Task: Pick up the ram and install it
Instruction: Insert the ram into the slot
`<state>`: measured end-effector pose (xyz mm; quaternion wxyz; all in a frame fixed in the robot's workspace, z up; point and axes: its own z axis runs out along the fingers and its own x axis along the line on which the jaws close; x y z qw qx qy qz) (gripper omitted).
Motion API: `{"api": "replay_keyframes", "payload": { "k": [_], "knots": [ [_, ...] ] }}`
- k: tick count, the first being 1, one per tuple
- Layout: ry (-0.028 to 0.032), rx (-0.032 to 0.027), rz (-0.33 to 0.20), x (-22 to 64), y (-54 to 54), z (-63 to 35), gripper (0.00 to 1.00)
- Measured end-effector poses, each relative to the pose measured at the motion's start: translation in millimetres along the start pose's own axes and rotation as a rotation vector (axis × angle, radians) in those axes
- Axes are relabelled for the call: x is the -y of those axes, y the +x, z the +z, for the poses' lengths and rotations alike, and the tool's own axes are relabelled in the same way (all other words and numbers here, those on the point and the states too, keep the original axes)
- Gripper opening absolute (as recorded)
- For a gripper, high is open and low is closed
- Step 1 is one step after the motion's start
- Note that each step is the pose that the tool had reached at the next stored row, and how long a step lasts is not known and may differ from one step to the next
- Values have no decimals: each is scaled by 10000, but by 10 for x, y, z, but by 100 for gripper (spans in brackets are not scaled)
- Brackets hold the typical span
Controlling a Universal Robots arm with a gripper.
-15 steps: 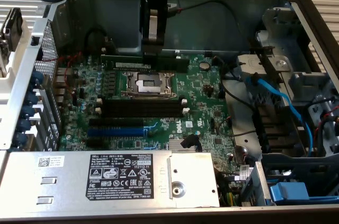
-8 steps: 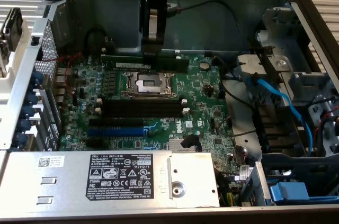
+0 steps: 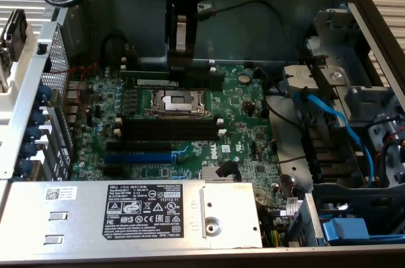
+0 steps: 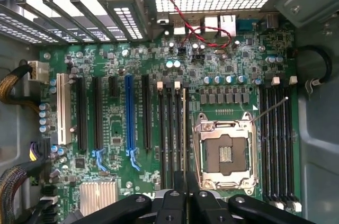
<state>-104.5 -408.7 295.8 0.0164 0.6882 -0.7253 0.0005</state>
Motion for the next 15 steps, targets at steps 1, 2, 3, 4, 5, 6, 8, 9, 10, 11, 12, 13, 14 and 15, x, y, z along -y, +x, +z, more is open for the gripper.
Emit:
{"api": "replay_keyframes", "payload": {
  "k": [1,2,3,4,5,6,8,9,10,11,12,13,14,15],
  "knots": [
    [0,0,-5,1,14,4,12],
    [0,1,-7,1,30,10,12],
    [0,2,-9,2,42,17,12],
    [1,5,-9,3,47,27,12],
    [1,4,-9,2,48,39,12],
    [0,3,-8,3,48,54,12],
    [1,4,-10,4,48,76,12],
    [-1,4,-13,5,54,80,12],
    [-1,13,-20,5,66,86,12],
    [0,23,-27,6,75,92,12],
    [0,32,-35,6,83,99,12],
    [0,40,-40,7,88,107,12],
    [0,47,-44,7,93,116,12],
    [-1,53,-49,8,98,124,12]
  ]
}}
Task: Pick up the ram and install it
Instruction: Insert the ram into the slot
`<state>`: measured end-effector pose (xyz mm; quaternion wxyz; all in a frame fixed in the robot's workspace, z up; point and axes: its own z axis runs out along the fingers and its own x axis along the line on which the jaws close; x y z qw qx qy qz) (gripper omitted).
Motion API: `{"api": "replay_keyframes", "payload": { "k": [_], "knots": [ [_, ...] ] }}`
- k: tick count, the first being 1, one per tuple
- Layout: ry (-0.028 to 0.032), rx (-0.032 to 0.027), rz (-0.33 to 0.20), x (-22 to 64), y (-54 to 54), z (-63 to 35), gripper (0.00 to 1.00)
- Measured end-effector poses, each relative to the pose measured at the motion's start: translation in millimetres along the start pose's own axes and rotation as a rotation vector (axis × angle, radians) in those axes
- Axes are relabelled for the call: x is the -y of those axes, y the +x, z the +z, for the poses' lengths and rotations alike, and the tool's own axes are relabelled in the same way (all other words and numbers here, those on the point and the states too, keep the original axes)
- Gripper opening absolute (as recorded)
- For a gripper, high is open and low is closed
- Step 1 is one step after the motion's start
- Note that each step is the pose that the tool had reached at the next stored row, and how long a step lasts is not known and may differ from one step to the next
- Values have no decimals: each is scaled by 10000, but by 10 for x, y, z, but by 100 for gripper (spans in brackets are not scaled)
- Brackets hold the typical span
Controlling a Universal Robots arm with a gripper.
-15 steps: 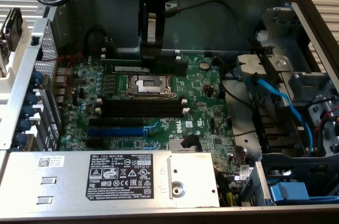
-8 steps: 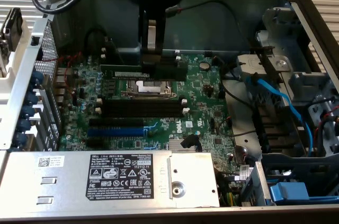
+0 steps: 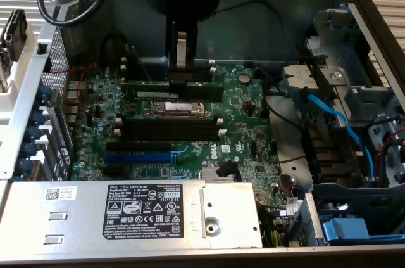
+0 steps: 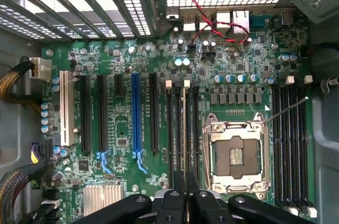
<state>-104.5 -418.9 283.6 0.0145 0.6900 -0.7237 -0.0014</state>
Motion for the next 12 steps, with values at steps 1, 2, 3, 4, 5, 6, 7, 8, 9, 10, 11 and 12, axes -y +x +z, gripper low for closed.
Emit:
{"api": "replay_keyframes", "payload": {
  "k": [1,2,3,4,5,6,7,8,9,10,11,12],
  "knots": [
    [0,9,-7,0,6,10,12],
    [-2,19,-20,1,13,18,12],
    [-1,32,-41,1,15,25,12],
    [0,41,-65,1,15,32,12],
    [-1,44,-89,1,15,38,12],
    [-1,44,-109,1,15,43,12],
    [-1,45,-125,2,15,50,12],
    [-1,44,-136,2,15,56,12],
    [0,45,-144,2,15,60,12],
    [0,46,-147,2,15,65,12],
    [0,45,-149,2,15,70,12],
    [-1,46,-150,2,14,77,12]
  ]
}}
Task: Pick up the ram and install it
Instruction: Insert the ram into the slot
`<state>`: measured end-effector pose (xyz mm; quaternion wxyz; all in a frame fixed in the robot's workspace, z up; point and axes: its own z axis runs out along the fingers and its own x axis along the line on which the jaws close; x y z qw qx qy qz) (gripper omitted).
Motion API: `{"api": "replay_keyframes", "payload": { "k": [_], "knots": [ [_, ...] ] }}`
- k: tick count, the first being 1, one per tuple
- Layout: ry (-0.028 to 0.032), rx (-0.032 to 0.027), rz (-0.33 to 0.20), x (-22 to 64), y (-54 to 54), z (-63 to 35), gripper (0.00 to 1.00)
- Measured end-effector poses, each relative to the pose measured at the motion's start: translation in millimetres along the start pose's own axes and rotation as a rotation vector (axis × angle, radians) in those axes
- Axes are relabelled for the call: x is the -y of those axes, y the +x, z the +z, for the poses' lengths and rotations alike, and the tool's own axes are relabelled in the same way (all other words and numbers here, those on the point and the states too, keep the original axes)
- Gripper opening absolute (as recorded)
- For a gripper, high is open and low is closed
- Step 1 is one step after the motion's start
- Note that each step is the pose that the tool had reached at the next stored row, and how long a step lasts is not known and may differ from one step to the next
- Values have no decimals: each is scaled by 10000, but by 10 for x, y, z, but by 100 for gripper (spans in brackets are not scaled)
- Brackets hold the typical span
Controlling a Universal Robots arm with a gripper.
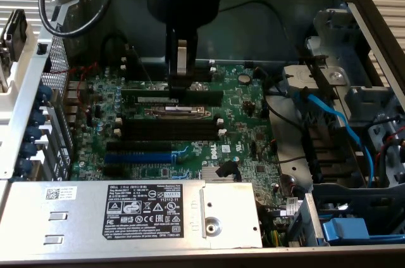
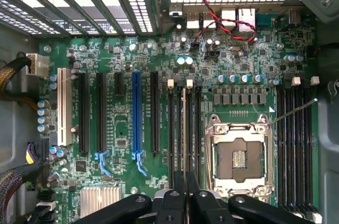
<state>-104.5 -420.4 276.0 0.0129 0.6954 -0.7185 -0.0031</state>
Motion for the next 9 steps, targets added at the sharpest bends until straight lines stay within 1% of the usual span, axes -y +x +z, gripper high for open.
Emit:
{"api": "replay_keyframes", "payload": {
  "k": [9],
  "knots": [
    [1,1,-21,-5,2,99,12]
  ]
}}
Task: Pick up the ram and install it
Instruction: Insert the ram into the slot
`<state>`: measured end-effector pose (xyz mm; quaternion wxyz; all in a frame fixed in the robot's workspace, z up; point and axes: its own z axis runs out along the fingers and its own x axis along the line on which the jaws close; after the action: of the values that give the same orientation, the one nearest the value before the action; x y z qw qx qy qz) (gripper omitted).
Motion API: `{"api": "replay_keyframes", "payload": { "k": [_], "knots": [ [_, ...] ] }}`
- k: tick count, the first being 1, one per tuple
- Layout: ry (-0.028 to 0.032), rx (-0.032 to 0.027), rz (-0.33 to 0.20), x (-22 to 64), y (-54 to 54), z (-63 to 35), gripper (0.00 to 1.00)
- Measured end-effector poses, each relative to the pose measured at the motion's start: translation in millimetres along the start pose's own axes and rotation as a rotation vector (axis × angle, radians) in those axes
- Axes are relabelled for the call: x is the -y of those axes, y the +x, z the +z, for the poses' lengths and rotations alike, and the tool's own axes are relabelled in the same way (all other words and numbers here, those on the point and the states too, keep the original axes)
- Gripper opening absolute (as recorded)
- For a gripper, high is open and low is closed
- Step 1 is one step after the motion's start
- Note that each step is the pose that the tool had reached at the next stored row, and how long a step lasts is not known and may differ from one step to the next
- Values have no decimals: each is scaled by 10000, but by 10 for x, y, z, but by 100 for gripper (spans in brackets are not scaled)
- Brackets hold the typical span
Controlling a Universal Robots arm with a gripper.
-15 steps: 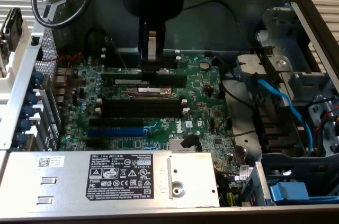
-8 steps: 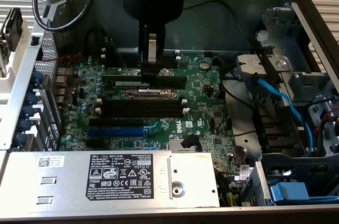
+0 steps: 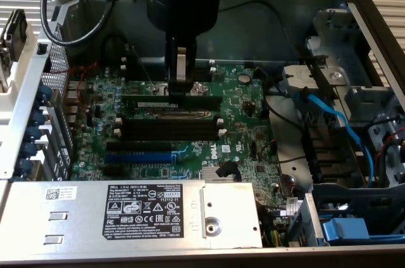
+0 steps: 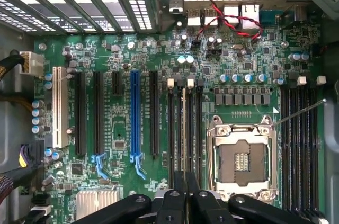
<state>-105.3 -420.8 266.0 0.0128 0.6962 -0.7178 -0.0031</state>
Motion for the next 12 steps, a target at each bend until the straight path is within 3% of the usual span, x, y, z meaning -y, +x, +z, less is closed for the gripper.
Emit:
{"api": "replay_keyframes", "payload": {
  "k": [12],
  "knots": [
    [3,-3,-176,-3,52,82,12]
  ]
}}
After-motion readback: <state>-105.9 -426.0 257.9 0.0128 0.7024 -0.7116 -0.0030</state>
